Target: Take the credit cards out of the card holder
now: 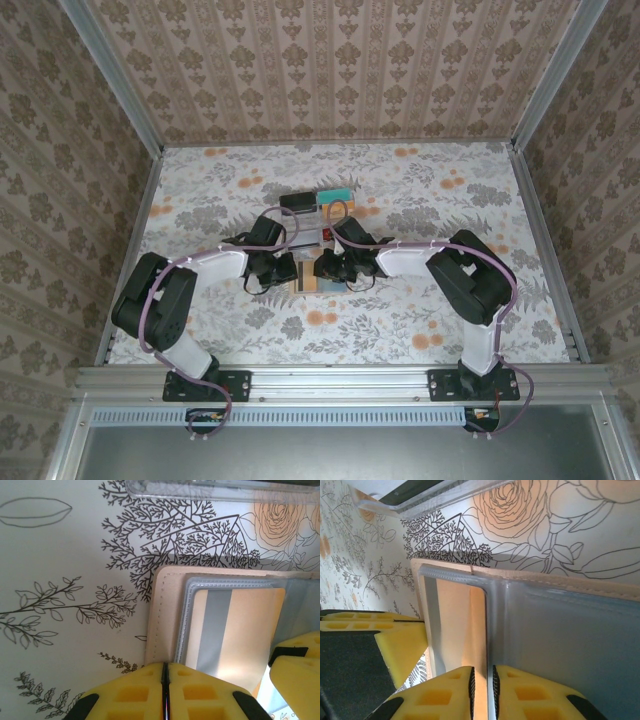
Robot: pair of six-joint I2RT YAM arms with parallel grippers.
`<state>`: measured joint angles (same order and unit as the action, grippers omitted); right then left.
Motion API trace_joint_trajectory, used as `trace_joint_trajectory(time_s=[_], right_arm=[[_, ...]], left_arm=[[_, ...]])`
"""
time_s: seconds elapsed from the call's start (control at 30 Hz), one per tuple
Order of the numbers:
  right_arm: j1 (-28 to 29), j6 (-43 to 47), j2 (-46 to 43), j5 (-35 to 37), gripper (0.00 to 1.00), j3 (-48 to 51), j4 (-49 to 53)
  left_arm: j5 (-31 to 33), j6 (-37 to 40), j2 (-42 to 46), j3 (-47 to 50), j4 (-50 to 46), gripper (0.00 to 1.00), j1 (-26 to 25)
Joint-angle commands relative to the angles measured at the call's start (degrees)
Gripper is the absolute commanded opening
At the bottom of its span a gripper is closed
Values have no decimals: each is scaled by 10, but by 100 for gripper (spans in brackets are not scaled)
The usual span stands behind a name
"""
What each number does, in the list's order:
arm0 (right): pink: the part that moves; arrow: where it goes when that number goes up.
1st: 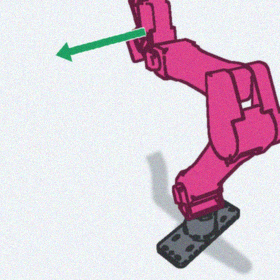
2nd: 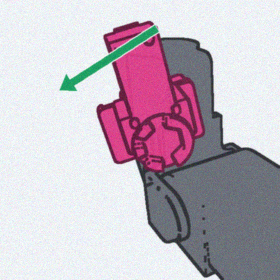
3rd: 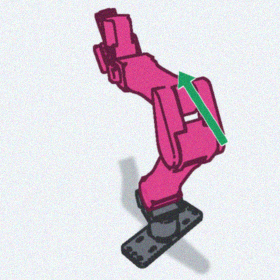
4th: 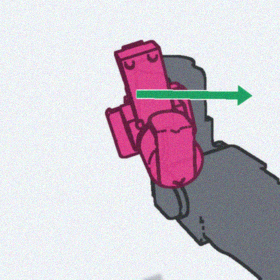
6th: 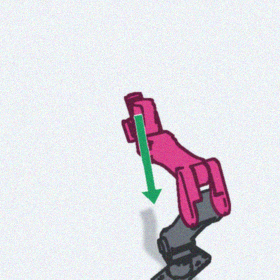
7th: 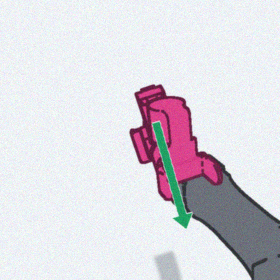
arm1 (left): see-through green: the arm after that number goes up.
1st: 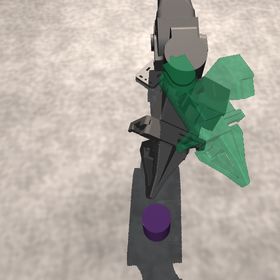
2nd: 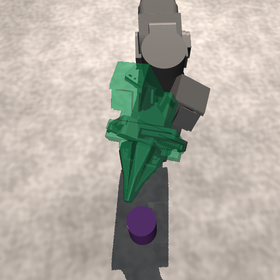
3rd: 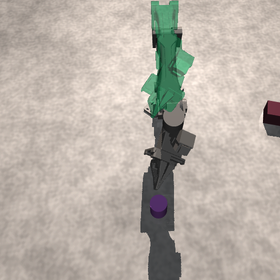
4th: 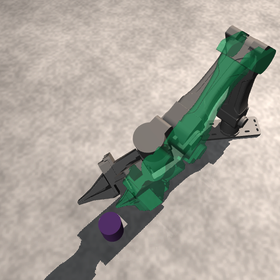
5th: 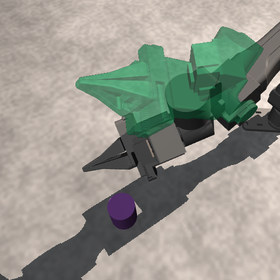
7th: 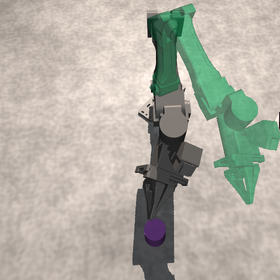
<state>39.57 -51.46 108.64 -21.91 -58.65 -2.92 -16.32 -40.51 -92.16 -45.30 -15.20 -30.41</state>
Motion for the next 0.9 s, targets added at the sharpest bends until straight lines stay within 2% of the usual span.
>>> trace_joint_trajectory(time_s=[0.0,0.33,0.5,0.7,0.87], right_arm=[[-2,-7,11,-19,22,-7,-4],[2,-4,33,-36,22,-20,-4],[1,-7,32,-48,19,-16,-29],[2,-11,19,-60,13,-4,-71],[0,-2,-4,-44,3,4,-56]], left_arm=[[15,8,-23,3,-42,10,-3],[1,9,-30,5,-34,9,-3],[-5,8,-33,8,-29,8,-4],[-5,8,-33,7,-29,8,-4],[9,15,-28,0,-45,8,-4]])
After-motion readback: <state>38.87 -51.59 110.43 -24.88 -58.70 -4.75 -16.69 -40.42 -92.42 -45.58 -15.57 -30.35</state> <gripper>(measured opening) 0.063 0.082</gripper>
